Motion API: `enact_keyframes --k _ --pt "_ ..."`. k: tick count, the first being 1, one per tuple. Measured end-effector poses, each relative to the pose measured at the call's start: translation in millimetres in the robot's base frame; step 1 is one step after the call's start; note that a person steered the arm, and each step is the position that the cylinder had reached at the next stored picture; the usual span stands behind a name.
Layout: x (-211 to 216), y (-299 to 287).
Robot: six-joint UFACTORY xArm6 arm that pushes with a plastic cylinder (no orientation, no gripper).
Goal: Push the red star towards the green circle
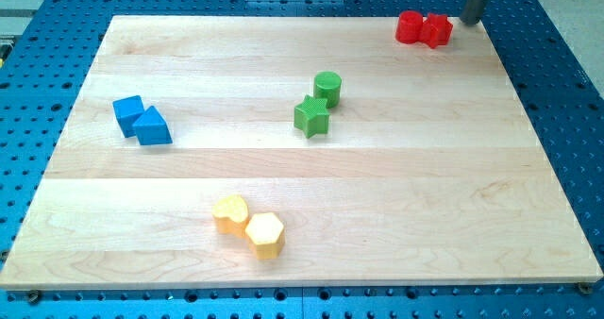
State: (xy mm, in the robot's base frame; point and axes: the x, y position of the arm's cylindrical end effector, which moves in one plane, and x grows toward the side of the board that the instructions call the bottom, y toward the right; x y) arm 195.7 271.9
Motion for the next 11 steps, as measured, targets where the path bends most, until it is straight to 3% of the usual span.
enact_keyframes --k 2,4,6,7,9,11 --pt "44.6 -40.2" --pt "44.6 -77.3" --pt "23.6 -64.1" --pt "28.7 -99.9" --pt "91.8 -172.0" --pt "103.2 -112.5"
